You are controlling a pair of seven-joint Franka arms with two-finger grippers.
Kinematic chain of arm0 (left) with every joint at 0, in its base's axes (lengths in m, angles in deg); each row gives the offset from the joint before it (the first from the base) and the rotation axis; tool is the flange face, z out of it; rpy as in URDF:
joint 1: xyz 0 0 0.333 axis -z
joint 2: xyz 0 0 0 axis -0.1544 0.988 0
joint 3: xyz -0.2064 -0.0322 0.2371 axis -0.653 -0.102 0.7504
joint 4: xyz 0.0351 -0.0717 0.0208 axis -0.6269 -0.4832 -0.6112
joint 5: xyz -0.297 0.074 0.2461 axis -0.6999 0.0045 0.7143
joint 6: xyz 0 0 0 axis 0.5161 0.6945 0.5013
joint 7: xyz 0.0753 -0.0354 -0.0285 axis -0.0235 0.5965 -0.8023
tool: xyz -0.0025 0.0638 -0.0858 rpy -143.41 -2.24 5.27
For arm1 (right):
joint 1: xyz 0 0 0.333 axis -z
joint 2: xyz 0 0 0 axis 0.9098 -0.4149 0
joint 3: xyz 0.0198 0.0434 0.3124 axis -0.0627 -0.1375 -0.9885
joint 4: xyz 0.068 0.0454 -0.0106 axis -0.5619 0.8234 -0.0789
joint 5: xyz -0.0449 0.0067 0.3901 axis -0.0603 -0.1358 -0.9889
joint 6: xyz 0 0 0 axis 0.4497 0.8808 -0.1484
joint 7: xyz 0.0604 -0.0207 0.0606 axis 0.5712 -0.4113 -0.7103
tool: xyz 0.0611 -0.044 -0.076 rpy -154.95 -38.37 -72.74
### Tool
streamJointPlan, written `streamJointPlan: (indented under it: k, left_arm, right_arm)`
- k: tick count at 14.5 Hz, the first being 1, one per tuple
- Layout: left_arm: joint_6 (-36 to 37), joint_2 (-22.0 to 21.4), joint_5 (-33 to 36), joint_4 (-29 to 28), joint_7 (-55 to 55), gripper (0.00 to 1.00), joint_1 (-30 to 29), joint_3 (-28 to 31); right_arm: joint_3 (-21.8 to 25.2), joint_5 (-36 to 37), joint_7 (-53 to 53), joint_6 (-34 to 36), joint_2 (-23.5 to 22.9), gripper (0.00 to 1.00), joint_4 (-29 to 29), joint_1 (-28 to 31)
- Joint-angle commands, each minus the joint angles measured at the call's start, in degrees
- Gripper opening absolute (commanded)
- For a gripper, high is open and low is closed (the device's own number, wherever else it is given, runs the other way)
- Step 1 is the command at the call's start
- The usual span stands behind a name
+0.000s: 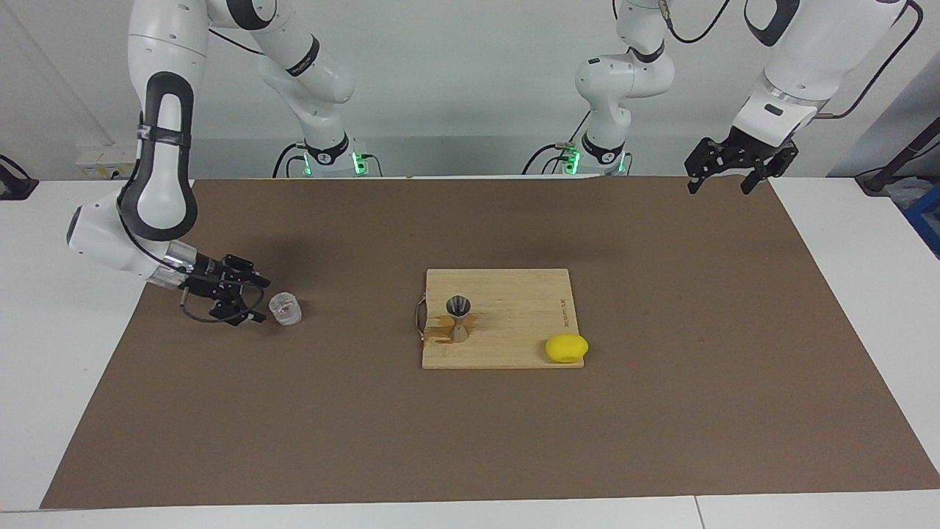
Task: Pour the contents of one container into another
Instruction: 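Lower the glass onto the table and open the right gripper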
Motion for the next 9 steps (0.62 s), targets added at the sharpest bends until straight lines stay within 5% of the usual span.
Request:
streamJointPlan:
  k: [1, 9]
  left_arm:
    - [-0.40, -1.64, 0.87, -1.71, 0.15, 1.00, -0.50, -0.26]
    - [-0.40, -1.64, 0.87, -1.71, 0.15, 1.00, -0.50, -0.26]
  right_arm:
    - [-0.39, 5.19, -5.02, 0.50, 4.38, 1.00, 0.87, -0.35]
    - [-0.57, 24.97, -17.51, 1.29, 6.93, 1.00, -0.45, -13.78]
